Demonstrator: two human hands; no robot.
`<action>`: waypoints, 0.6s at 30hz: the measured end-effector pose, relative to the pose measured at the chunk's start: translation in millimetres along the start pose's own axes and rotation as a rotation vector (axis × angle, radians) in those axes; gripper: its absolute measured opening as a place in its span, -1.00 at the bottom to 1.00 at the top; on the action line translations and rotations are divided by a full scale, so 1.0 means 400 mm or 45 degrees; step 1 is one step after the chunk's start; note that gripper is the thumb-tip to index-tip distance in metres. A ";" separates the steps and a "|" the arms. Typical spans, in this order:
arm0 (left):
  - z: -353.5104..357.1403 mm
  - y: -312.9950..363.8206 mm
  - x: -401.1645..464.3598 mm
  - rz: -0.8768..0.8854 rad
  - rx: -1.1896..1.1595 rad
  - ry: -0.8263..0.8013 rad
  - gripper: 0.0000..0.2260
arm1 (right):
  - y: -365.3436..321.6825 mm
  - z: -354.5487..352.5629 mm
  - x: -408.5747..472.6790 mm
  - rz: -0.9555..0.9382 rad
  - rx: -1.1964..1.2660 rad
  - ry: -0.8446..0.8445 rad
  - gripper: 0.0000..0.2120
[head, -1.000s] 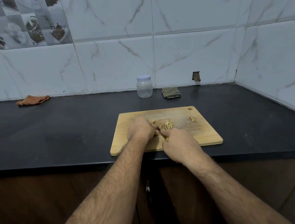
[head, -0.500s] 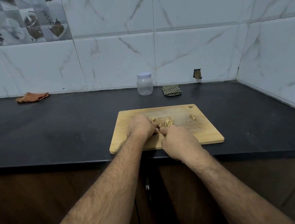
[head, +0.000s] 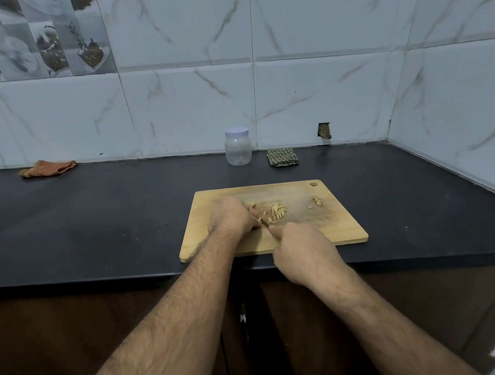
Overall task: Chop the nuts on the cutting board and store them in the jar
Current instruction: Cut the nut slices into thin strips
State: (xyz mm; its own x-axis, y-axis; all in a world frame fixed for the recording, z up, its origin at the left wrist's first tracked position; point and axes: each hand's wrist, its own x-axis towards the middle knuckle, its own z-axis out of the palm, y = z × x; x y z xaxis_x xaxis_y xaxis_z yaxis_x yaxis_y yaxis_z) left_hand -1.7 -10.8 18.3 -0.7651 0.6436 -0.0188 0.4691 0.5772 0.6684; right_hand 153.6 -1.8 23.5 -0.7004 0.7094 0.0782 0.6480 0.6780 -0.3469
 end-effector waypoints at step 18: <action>-0.018 -0.064 0.028 0.026 -0.424 -0.064 -0.84 | 0.007 0.001 0.018 -0.054 0.064 0.052 -0.51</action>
State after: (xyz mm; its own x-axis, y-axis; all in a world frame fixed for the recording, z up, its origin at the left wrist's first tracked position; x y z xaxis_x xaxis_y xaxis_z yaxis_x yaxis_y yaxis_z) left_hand -25.4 -22.0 6.1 -0.7305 0.6820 -0.0341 0.3077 0.3734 0.8751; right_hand 150.2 5.1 22.9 -0.7134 0.6883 0.1315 0.6016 0.6978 -0.3888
